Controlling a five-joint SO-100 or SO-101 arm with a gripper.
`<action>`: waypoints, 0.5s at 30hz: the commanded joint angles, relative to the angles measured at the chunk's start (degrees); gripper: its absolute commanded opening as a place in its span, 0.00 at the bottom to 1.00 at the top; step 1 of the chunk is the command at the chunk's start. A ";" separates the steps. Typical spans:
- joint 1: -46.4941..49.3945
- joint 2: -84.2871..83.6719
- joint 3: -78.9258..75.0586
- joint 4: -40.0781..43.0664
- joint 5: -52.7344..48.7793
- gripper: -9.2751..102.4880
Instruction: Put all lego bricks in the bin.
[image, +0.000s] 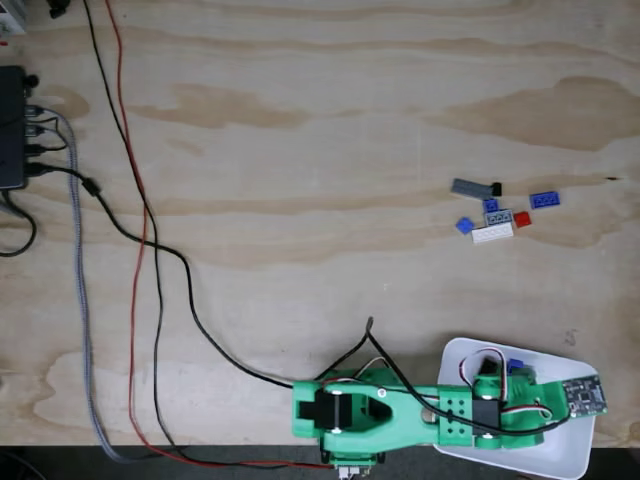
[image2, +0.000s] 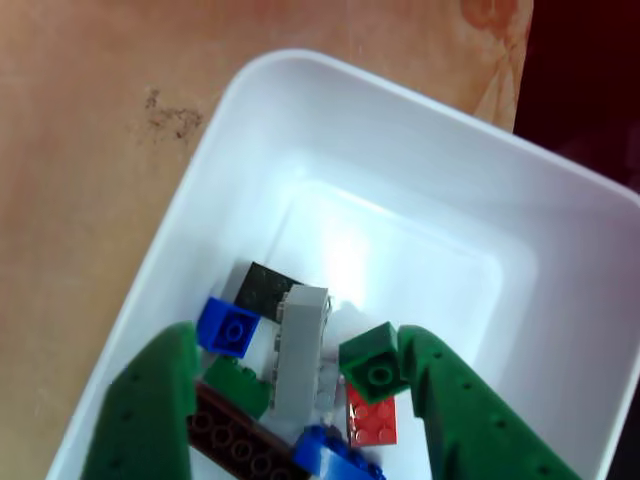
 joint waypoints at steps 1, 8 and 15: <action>-1.93 0.00 -3.43 1.23 2.90 0.49; -24.26 -18.19 -20.48 3.78 19.69 0.49; -38.76 -38.67 -27.07 2.11 29.18 0.41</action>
